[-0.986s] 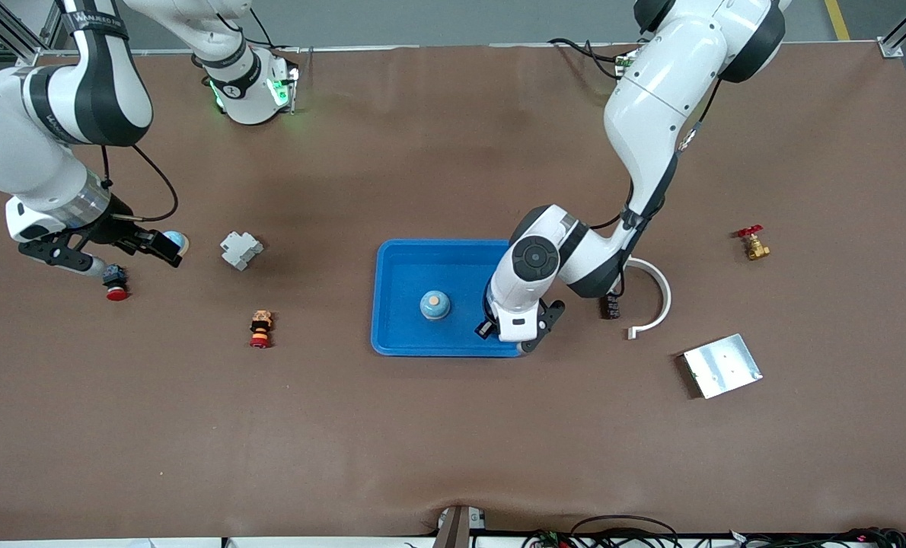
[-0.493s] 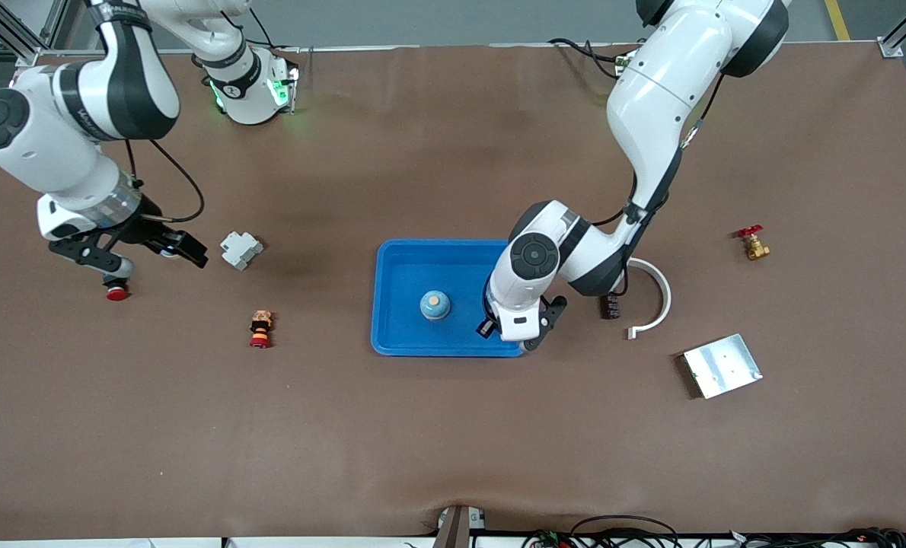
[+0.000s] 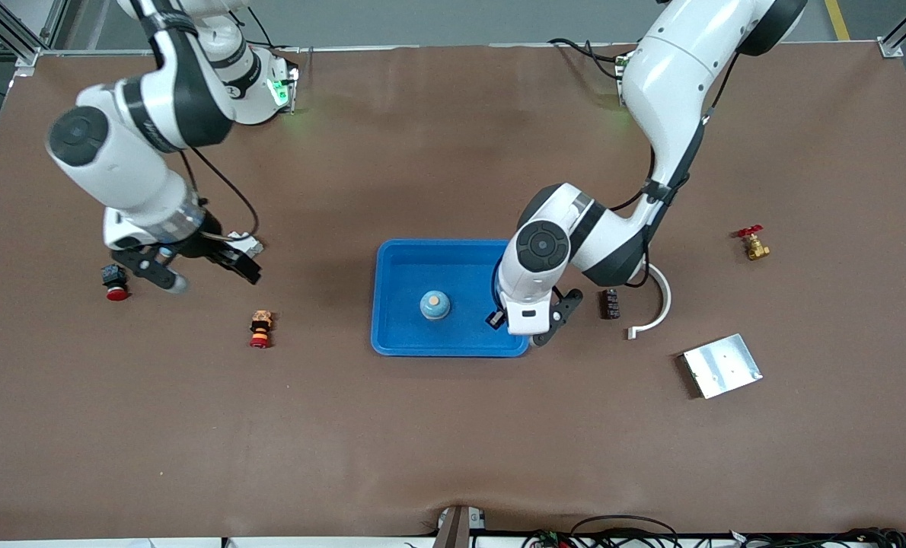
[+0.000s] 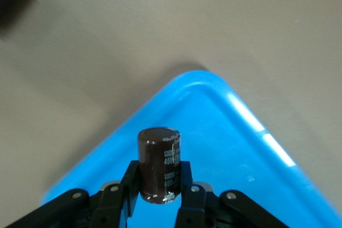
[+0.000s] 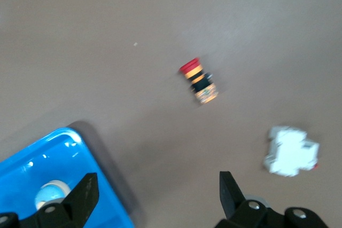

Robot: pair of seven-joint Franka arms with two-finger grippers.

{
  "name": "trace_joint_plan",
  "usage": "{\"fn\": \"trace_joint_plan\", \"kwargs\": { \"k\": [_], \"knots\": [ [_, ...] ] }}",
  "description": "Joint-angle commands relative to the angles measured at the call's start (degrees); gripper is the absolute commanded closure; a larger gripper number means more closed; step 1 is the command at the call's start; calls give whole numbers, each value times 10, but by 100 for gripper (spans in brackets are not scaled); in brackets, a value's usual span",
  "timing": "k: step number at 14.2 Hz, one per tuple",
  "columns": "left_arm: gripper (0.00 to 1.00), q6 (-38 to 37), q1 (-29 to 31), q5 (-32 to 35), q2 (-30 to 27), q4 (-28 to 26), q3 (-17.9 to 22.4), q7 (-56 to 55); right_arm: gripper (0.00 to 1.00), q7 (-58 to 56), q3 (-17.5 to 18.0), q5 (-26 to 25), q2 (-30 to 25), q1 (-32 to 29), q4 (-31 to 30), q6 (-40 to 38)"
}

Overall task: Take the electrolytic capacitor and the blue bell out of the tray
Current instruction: 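Grasp and lift the second capacitor while the right gripper returns to the tray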

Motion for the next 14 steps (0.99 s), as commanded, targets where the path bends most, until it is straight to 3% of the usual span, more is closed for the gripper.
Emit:
{"fn": "trace_joint_plan", "kwargs": {
  "k": [1,5,10,14],
  "knots": [
    [100,-48,22,-2,-36,-31,-3,79,0,75,-6,-15,42,44,45,-10],
    [100,-43,46,0,-102,-113,-3,157,0,194,-6,-69,104,98,97,-10],
    [100,-4,112,-1,-233,-272,-4,298,0,248,-6,-69,168,135,147,-2],
    [100,6,185,-5,-321,-368,-5,439,0,261,-6,-64,193,153,170,0]
  ]
}}
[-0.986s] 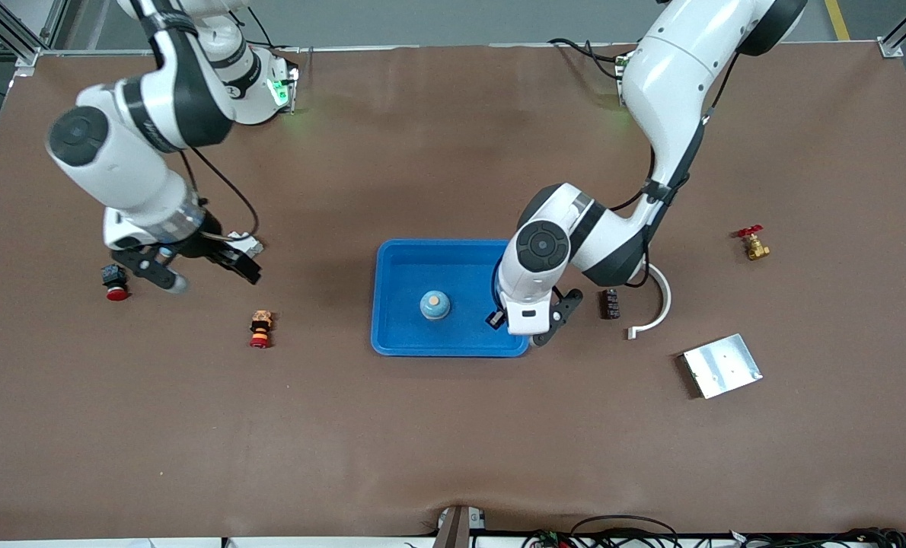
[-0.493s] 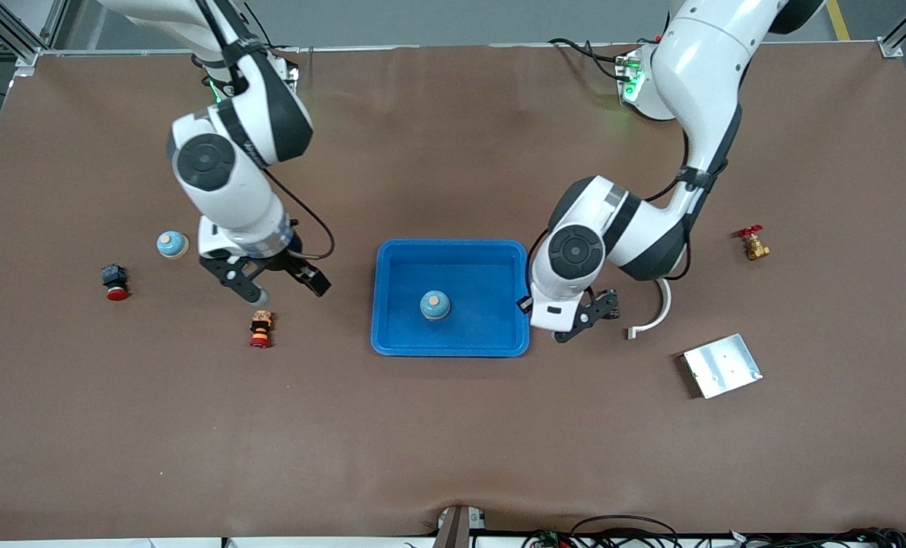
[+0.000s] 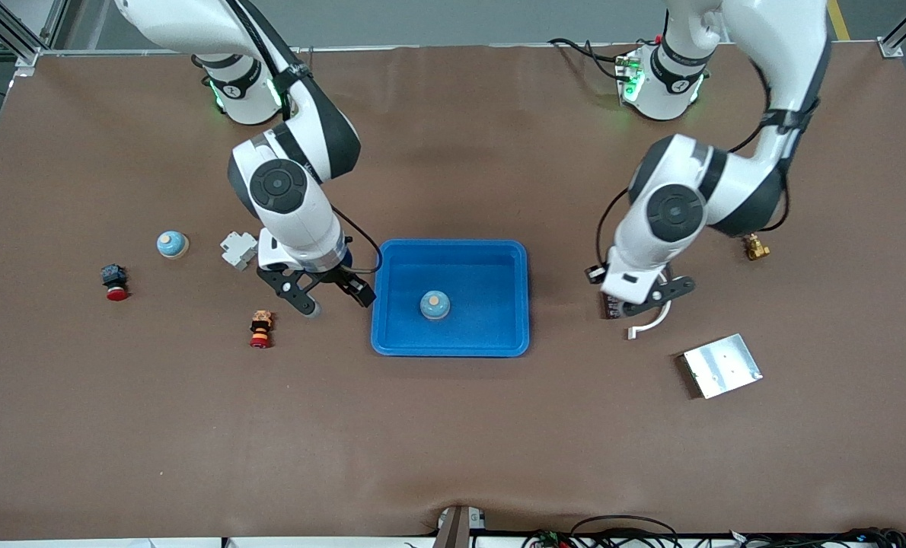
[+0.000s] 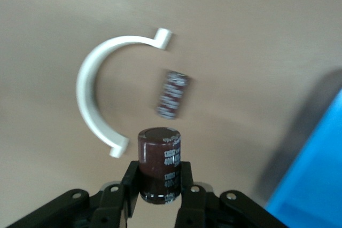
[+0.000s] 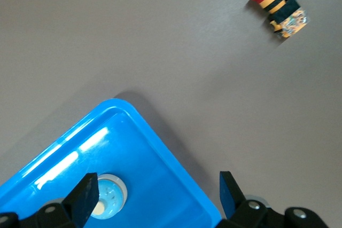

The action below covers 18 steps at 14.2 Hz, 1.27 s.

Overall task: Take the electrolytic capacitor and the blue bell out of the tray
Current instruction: 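Carry the capacitor toward the arc while the right gripper lowers onto the bell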

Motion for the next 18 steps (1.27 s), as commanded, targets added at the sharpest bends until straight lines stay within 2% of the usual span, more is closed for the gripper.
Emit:
{"fn": "trace_joint_plan", "kwargs": {
  "k": [1,5,8,16,18],
  "knots": [
    [100,21,54,-6,-84,-90,-5,104,0,16,-4,-5,24,19,24,-4],
    [100,23,147,-8,-115,-119,-6,280,0,57,-4,-1,63,38,42,25],
    [100,28,200,-9,-111,-120,-5,378,0,86,-4,0,102,55,69,26],
    [100,135,199,-1,-29,-121,-4,409,0,162,-4,0,173,77,127,26],
    [100,157,199,20,-8,-119,-4,409,0,177,-4,1,185,79,140,26]
  ]
}}
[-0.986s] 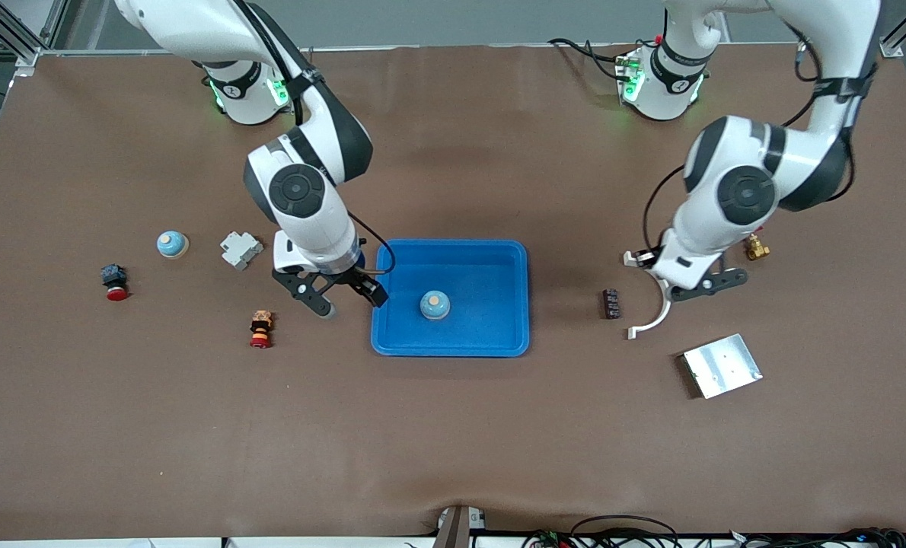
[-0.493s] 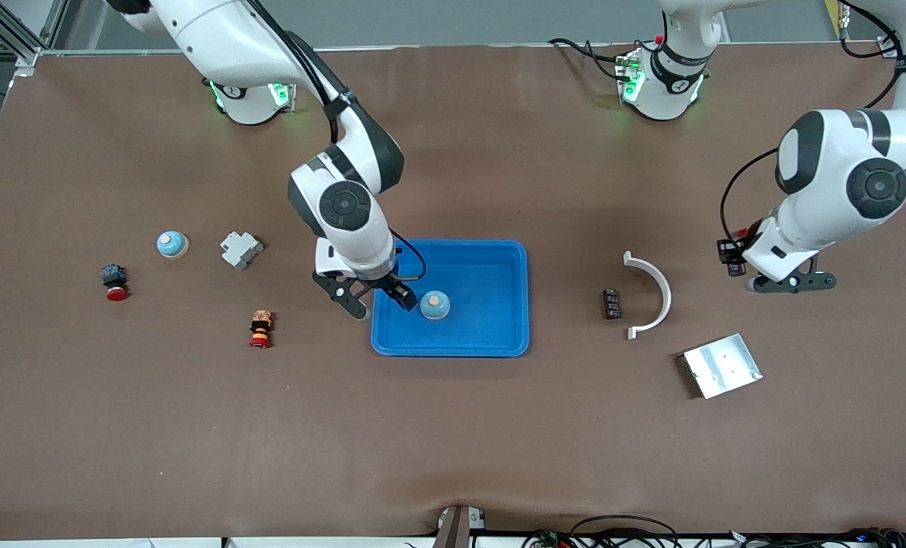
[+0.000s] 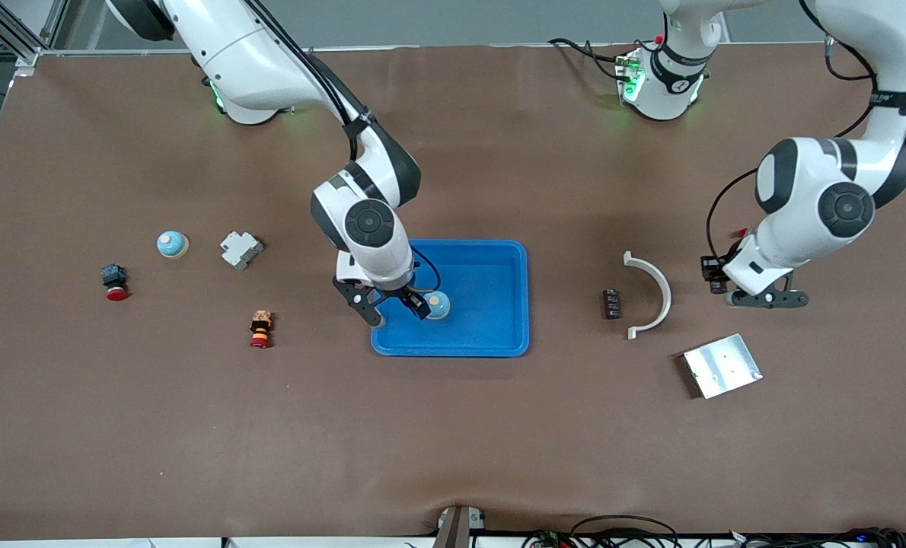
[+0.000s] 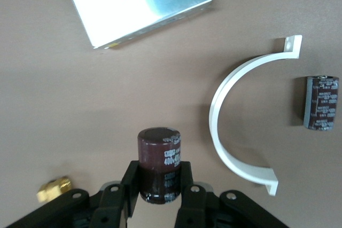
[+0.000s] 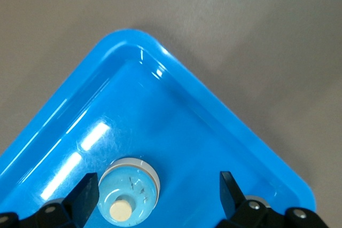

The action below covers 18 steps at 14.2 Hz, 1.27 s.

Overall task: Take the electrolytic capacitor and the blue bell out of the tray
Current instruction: 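Carry the capacitor toward the arc while the right gripper lowers onto the bell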

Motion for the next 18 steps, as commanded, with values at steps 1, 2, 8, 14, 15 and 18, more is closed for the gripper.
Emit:
{"fn": "trace_joint_plan", "kwargs": {
  "k": [1,2,8,14,15,18],
  "knots": [
    [100,26,1,35,25,5,-1,8,0,31,-5,0,30,9,41,-4],
    [100,29,1,44,34,8,-1,6,0,38,-5,0,37,12,47,-4],
    [100,58,0,45,76,18,-1,0,0,68,-5,-2,75,25,77,3],
    [100,78,2,59,113,31,0,1,0,75,-5,-2,91,29,92,3],
    [100,78,2,64,126,39,0,1,0,76,-5,-2,91,29,92,3],
    [100,79,1,66,135,43,1,0,0,86,-5,-2,96,33,94,4]
  ]
}}
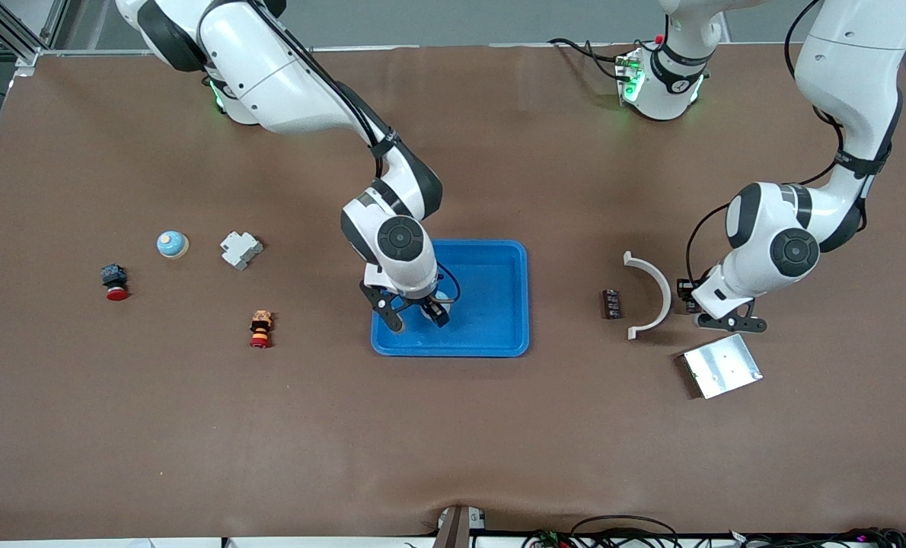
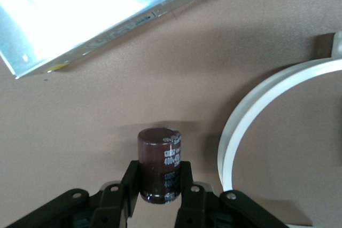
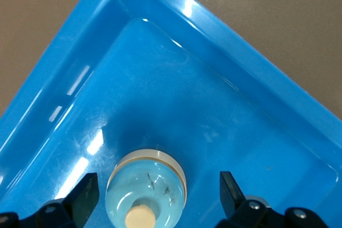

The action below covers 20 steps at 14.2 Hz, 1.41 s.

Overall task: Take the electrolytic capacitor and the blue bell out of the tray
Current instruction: 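Set the capacitor beside the arc while the right gripper grasps the bell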

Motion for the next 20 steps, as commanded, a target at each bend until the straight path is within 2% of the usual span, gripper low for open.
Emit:
{"fn": "trace_joint_plan", "kwargs": {
  "k": [1,7,12,14,16,17,18,19,20],
  "knots": [
    [100,4,0,15,14,12,0,0,0,19,-5,-2,16,10,21,0],
    [100,6,5,41,25,18,2,-1,0,28,-5,-3,23,15,26,8],
    [95,6,7,42,25,18,2,-3,1,24,-5,-4,27,16,33,8],
    [81,6,7,41,25,17,2,-6,2,20,-5,-5,27,16,33,7],
    [62,6,10,41,23,14,2,-6,2,19,-5,-8,27,17,33,6],
    [49,5,11,37,21,14,2,-9,3,18,-5,-9,27,17,33,6],
    [33,5,12,36,19,13,2,-22,12,17,-5,-10,27,17,33,6],
    [16,5,12,36,18,13,1,-33,25,15,-5,-10,27,18,33,6],
    [5,5,12,36,18,13,1,-37,39,14,-5,-10,27,18,33,6]
  ]
}}
